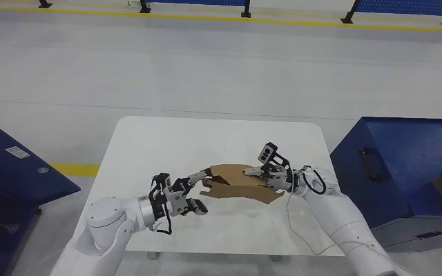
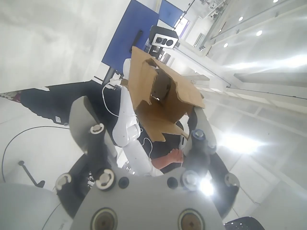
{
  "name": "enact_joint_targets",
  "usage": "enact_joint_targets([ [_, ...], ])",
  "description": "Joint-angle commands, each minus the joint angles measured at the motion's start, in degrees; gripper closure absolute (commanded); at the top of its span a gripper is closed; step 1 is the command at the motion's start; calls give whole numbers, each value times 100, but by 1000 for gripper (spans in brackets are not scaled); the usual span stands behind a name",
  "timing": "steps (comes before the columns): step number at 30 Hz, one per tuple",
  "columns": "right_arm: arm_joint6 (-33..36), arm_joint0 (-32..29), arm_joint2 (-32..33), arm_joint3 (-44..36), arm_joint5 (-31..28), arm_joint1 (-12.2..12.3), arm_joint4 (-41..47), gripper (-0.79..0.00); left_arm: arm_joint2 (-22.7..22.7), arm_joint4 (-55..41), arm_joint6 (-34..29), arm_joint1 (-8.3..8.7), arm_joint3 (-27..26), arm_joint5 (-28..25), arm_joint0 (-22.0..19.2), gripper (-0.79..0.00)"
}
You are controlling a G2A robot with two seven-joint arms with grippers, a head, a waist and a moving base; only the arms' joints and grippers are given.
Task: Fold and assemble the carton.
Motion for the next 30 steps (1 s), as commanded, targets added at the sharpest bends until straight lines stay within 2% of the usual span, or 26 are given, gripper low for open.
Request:
enact_joint_targets([
  [1, -306, -27, 101, -63, -380, 39, -406, 0, -248, -63, 180, 10, -93, -403, 76, -785],
  [5, -579, -188, 222, -331, -1117, 105, -1156, 0, -718, 346, 559, 49, -916, -1612, 616, -785],
  [8, -500, -300, 235, -441, -1120, 106, -1077, 0, -817, 485, 330, 57, -1377, -2638, 1070, -785],
  [9, -500, -300, 235, -441, -1120, 106, -1077, 0, -816, 498, 328, 57, -1390, -2715, 1117, -785],
  [13, -533, -328, 221, -521, -1120, 102, -1093, 0, -814, 512, 333, 56, -1420, -2749, 1111, -785],
  [17, -628, -481, 210, -857, -1200, 122, -1437, 0, -616, 1236, 634, 53, -1658, -3049, 1132, -785],
  [19, -553, -543, 222, -952, -1193, 129, -1443, 0, -466, 1421, 688, 47, -1739, -3040, 1122, -785],
  [30, -219, -700, 397, -1161, -1205, 165, -1360, 0, 51, 2131, 820, 35, -1521, -2170, 641, -785],
])
